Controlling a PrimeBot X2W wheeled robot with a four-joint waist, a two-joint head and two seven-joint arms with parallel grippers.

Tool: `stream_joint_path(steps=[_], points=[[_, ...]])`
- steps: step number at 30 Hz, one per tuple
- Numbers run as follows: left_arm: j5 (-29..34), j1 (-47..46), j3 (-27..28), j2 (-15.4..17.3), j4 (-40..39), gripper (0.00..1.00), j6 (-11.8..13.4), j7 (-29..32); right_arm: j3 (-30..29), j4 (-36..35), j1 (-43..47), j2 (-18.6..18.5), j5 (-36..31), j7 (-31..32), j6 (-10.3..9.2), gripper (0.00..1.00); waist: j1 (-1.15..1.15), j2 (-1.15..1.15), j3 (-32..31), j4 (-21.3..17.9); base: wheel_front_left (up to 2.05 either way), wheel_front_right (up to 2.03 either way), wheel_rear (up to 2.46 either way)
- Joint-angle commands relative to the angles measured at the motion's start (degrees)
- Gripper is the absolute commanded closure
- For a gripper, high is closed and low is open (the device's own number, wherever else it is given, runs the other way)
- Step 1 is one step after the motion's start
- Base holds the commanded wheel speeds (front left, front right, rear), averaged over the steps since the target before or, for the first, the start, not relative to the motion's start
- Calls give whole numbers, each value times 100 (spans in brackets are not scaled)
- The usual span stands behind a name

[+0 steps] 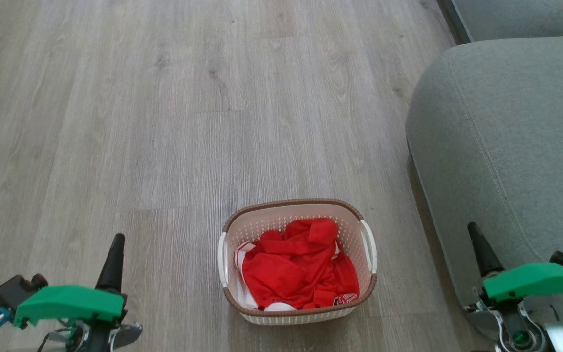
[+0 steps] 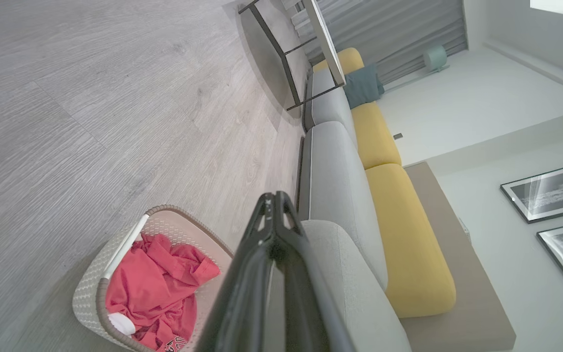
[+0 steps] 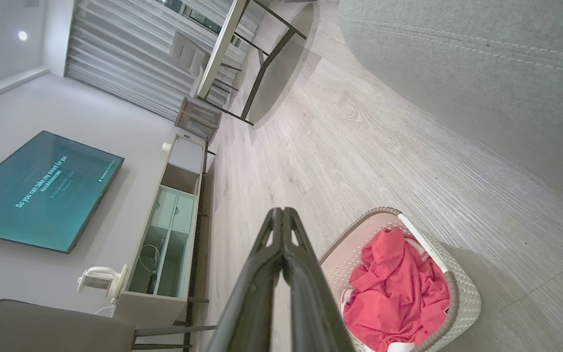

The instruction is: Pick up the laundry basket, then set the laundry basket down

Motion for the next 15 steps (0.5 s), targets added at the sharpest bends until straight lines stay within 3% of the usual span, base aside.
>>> stream_joint_path(steps=[1, 15], points=[[-205, -351, 170, 55, -140, 100, -19, 32, 77, -147, -306, -135, 240, 24, -21, 100, 0, 0, 1, -3, 0, 0, 0], [-1100, -545, 274, 49, -20, 100, -30, 105, 158, -82, -378, -261, 1320, 8, -25, 100, 0, 0, 6, -25, 0, 0, 0]])
